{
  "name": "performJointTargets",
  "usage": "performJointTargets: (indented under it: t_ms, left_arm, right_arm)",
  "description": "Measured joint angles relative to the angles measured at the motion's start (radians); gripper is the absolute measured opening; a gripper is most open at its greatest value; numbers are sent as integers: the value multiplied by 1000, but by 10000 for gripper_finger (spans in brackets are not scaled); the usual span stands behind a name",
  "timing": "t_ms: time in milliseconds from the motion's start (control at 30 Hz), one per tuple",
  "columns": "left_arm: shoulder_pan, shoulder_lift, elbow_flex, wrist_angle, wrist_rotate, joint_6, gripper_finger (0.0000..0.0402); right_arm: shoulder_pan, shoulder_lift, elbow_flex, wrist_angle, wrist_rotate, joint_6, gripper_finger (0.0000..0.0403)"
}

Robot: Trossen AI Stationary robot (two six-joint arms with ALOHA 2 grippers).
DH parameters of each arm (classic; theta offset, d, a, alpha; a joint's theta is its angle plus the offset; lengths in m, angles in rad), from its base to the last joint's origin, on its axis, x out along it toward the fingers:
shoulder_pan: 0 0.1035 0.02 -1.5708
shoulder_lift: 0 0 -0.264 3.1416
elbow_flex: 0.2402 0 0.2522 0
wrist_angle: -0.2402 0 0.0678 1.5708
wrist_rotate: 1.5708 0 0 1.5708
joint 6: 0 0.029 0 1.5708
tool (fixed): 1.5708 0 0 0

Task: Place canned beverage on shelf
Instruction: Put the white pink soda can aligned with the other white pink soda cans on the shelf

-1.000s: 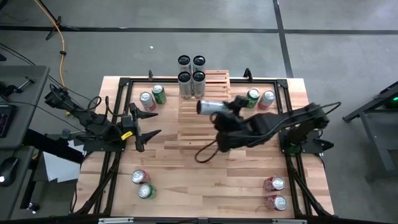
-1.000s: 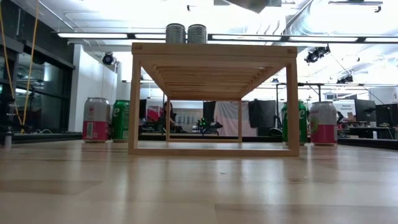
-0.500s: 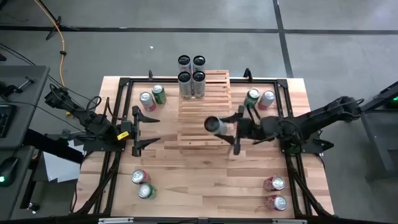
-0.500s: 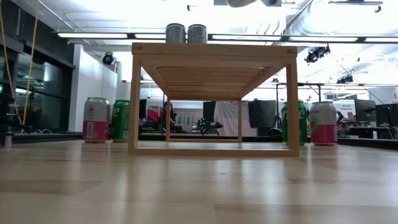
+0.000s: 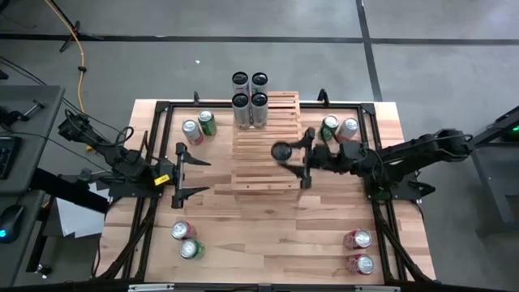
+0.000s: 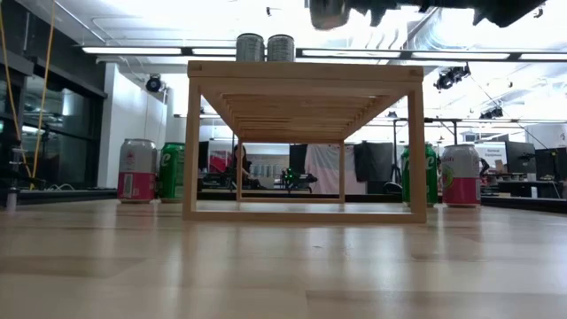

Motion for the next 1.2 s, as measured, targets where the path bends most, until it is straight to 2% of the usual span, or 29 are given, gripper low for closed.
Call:
performJointTargets:
  t_ms: [200, 500, 633, 767, 967, 1200]
  left_arm:
    - [0, 2, 0, -12, 0, 0, 305]
    - [0, 2, 0, -12, -10, 17, 305]
    - [0, 2, 0, -11, -10, 18, 305]
    - [0, -6, 0, -12, -20, 18, 305]
    - [-31, -68, 0, -53, -151, 8, 305]
    - [-66, -149, -24, -83, -287, 15, 305]
  right_arm:
    - [-148, 0, 0, -67, 13, 28, 241]
    - [-404, 9, -6, -48, -161, 134, 241]
    - [-457, 65, -7, -11, -230, 162, 241]
    - [-481, 143, -7, 86, -236, 161, 241]
    - [-533, 223, -8, 253, -282, 187, 241]
    - [-559, 255, -8, 279, -305, 209, 241]
